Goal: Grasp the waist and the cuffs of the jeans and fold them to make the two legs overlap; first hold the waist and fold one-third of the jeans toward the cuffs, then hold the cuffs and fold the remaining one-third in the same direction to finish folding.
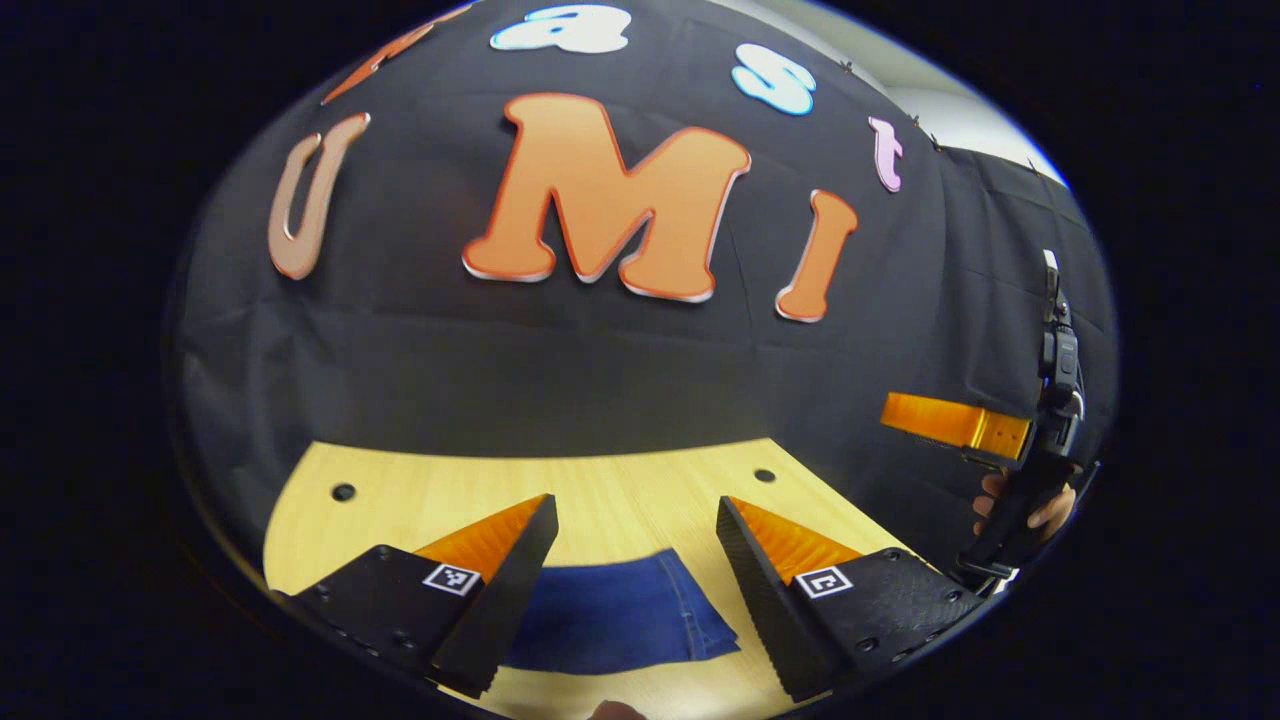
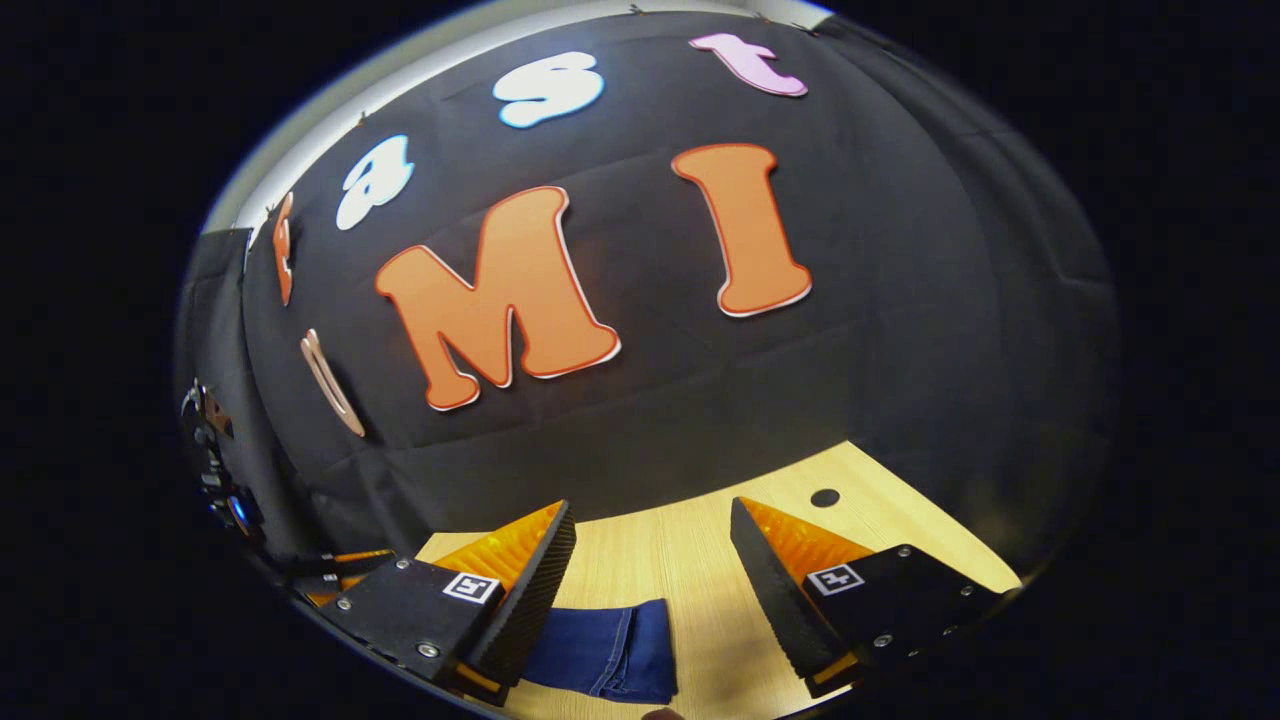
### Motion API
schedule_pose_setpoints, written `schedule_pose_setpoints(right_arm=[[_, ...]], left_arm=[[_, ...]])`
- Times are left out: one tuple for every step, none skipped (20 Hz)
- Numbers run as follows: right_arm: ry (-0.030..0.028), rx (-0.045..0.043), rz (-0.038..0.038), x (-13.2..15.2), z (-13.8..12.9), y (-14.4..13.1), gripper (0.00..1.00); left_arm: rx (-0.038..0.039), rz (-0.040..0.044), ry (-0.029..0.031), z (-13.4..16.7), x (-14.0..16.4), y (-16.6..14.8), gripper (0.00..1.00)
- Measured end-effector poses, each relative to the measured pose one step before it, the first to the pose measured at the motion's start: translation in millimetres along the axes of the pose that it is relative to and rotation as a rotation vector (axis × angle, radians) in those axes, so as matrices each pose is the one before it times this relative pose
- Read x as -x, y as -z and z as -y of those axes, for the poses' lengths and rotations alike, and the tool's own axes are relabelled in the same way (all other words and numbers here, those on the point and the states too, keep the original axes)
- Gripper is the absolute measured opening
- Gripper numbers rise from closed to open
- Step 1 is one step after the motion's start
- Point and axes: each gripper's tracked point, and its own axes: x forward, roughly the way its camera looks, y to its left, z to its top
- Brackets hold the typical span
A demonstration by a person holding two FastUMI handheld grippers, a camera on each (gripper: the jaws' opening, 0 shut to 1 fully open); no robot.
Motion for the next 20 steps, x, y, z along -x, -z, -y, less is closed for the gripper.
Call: schedule_pose_setpoints(right_arm=[[-0.01220, 0.03082, 0.01200, 0.08, -8.20, -2.34, 0.97], [-0.00430, 0.03339, 0.01261, 0.89, -6.40, -1.26, 0.97], [-0.01322, 0.03024, 0.01934, 0.42, -8.41, -3.74, 0.97], [-0.01537, 0.02753, 0.02224, 1.44, -8.21, -3.99, 0.97], [-0.01075, 0.01878, 0.01981, -1.32, -7.11, -2.92, 0.96], [-0.00933, 0.02051, 0.02014, 2.16, -6.36, -0.93, 0.96], [-0.00596, 0.01929, 0.02663, 2.70, -5.85, -4.70, 0.96], [-0.00197, 0.01881, 0.02366, 2.35, -4.30, -4.72, 1.00], [-0.01024, 0.01231, 0.00551, 0.45, -6.34, 1.06, 0.96], [-0.00271, 0.00976, -0.00082, 1.45, -5.32, 1.71, 0.96], [-0.01466, 0.00619, 0.00833, 1.75, -7.34, -1.30, 0.96], [-0.00843, 0.01056, 0.01290, 2.04, -6.12, -2.16, 0.96], [-0.00581, 0.00853, 0.00670, 0.84, -4.70, -0.16, 0.96], [-0.00085, 0.00492, 0.00758, 1.37, -4.78, -0.21, 0.96], [-0.00973, -0.00395, 0.00464, 1.31, -7.74, -0.47, 0.96], [-0.00864, -0.00662, 0.00528, 1.56, -7.49, -0.72, 0.96], [-0.00891, -0.00378, 0.00498, 1.73, -5.29, 0.06, 0.96], [-0.00322, 0.00148, -0.00016, 1.09, -5.82, 0.80, 0.96], [-0.00461, 0.00614, -0.00332, -0.61, -4.09, 3.53, 0.96], [0.00220, 0.00798, -0.00996, 0.98, -1.78, 3.30, 0.96]], left_arm=[[-0.03561, 0.04657, -0.03689, -6.24, 4.18, -15.62, 0.98], [-0.03675, 0.04467, -0.03689, -7.27, 4.90, -11.24, 0.97], [-0.03324, 0.03172, -0.02829, -5.16, 5.03, -10.04, 0.97], [-0.01747, 0.02871, -0.02522, -5.57, 5.25, -10.44, 0.97], [-0.01143, 0.01855, -0.01673, -2.46, 3.44, -8.44, 0.98], [-0.00358, 0.01869, -0.03077, -5.77, 0.95, -7.40, 0.97], [-0.00442, 0.01785, -0.02054, -4.13, -0.44, -7.31, 0.98], [0.00185, 0.00826, -0.01796, -4.65, 1.16, 1.98, 0.98], [0.00612, 0.01100, -0.01097, -3.76, 1.38, 0.05, 0.98], [0.00362, 0.00185, -0.01301, -4.04, 5.75, 1.80, 0.98], [0.00277, 0.01145, -0.00712, -1.98, 3.28, 1.29, 0.97], [0.00358, 0.00257, -0.00685, -1.35, 1.84, 2.79, 0.97], [0.01405, -0.00456, -0.00628, -2.42, 4.30, 6.47, 0.97], [0.01857, -0.00385, 0.00724, -1.16, 2.45, 2.46, 0.97], [0.01417, 0.01215, -0.00165, -4.74, 2.05, -2.31, 0.97], [0.00586, 0.02363, -0.00443, -6.23, 1.67, -5.67, 0.97], [0.00390, 0.01992, -0.01154, -5.29, 2.34, -6.29, 0.98], [-0.00013, 0.01340, -0.00321, -1.86, 1.88, -2.49, 0.98], [-0.00197, 0.00113, -0.00701, -0.43, 0.82, -0.45, 0.97], [0.00389, -0.00186, 0.00671, 1.09, -0.88, 2.15, 0.97]])
